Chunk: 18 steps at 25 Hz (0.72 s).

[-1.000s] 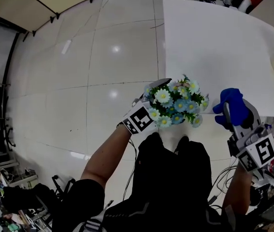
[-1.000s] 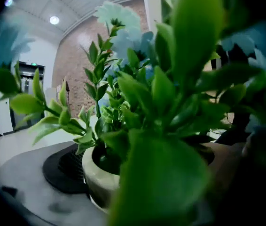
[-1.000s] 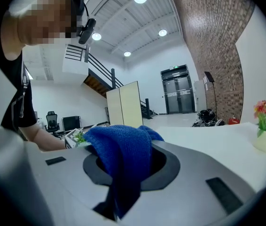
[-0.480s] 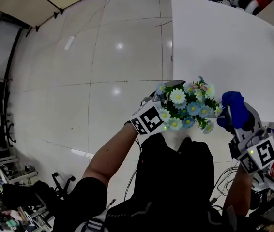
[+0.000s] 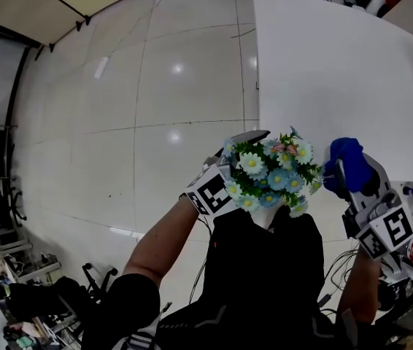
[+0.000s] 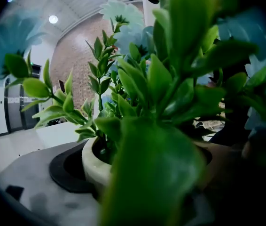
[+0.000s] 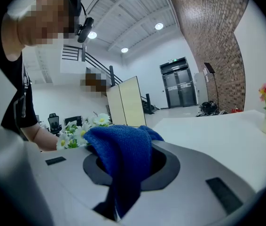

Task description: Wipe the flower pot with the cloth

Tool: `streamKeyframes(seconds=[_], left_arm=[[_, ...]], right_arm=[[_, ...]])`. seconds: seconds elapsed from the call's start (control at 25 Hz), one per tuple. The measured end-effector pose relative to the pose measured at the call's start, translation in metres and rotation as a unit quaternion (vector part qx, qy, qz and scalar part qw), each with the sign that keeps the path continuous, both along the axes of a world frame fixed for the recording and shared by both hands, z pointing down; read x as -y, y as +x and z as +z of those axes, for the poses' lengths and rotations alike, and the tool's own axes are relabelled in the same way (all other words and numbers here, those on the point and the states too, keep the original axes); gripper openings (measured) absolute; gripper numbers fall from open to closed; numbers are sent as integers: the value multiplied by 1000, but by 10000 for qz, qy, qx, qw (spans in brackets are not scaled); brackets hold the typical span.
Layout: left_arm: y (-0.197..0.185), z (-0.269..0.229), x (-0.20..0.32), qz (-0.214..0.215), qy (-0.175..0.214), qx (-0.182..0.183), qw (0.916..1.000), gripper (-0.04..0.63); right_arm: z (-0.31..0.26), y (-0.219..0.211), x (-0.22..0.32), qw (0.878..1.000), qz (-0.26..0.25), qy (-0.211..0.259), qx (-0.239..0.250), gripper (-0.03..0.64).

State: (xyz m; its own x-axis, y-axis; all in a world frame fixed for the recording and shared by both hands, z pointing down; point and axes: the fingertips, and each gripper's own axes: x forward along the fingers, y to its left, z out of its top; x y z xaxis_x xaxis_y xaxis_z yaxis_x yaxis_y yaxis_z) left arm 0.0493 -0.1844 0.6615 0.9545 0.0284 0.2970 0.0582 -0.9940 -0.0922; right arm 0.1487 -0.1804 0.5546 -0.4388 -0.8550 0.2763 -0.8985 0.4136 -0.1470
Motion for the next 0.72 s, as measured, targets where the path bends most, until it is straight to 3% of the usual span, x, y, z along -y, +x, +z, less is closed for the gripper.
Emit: streamKeyframes(seconds=[0.24, 0.32, 0.4, 0.48, 0.64, 0.72], left_arm=[[3, -1, 3, 42, -45, -148, 9999, 558], [5, -8, 2, 124, -113, -38, 9999, 557], [4, -27, 5, 58, -239, 135, 9996, 557], [6, -46, 11, -63, -266, 78, 9996, 557], [1, -84, 12, 98, -5, 486, 9988, 557], [5, -120, 10, 125, -30, 375, 9992, 557]], right_arm=[[2, -10, 6, 10000, -68, -22, 27, 77], [-2, -3, 7, 10000, -69, -32, -13, 77], [-17, 2, 7, 9999, -64, -77, 15, 77], [-30, 5, 7, 9999, -63, -85, 48, 77], [-65, -1, 9, 9998, -126, 68, 157, 77], [-92, -5, 10, 9991, -227, 201, 299, 77]])
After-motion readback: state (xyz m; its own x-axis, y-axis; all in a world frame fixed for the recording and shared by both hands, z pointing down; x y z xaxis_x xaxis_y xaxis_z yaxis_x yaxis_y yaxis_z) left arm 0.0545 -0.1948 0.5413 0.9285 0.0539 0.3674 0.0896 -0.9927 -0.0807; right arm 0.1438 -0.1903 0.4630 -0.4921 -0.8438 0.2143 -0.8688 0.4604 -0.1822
